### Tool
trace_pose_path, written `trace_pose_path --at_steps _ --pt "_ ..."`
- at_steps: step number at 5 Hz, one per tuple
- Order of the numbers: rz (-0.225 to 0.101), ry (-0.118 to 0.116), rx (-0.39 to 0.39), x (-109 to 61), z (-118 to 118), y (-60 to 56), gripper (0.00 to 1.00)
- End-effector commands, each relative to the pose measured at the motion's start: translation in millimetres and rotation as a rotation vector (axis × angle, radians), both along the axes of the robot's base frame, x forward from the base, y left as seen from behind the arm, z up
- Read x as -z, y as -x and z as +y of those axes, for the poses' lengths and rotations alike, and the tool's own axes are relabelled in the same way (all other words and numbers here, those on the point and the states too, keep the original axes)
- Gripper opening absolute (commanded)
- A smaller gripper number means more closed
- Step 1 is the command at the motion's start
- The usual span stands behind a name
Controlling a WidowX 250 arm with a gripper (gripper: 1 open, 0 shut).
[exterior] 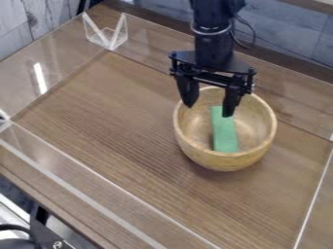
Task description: Move green stick from inside the wooden bowl to the table next to it
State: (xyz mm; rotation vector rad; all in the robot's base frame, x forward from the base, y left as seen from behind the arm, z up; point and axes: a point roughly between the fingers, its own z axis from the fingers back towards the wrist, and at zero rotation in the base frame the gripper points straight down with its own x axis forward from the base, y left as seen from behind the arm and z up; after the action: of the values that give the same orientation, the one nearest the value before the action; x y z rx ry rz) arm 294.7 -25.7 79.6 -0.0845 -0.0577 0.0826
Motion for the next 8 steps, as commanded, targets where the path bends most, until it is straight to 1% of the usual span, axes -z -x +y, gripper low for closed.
trace_pose_path --at_steps 1,2,4,6,7,8 --pt "-0.025 -0.001 0.008 -1.6 -4 0.4 1.00" --pt "-0.021 -0.003 0.018 3.4 -12 3.4 1.00" --pt "0.007 -0.006 0.028 6.9 -7 1.0 1.00" --pt "0.021 -0.008 -0.018 26.5 -39 -2.1 1.00" --pt "0.020 -0.005 -0.045 28.3 -51 -2.9 0.00" --pt "0.021 0.000 -0.032 21.7 -49 -8.3 0.00"
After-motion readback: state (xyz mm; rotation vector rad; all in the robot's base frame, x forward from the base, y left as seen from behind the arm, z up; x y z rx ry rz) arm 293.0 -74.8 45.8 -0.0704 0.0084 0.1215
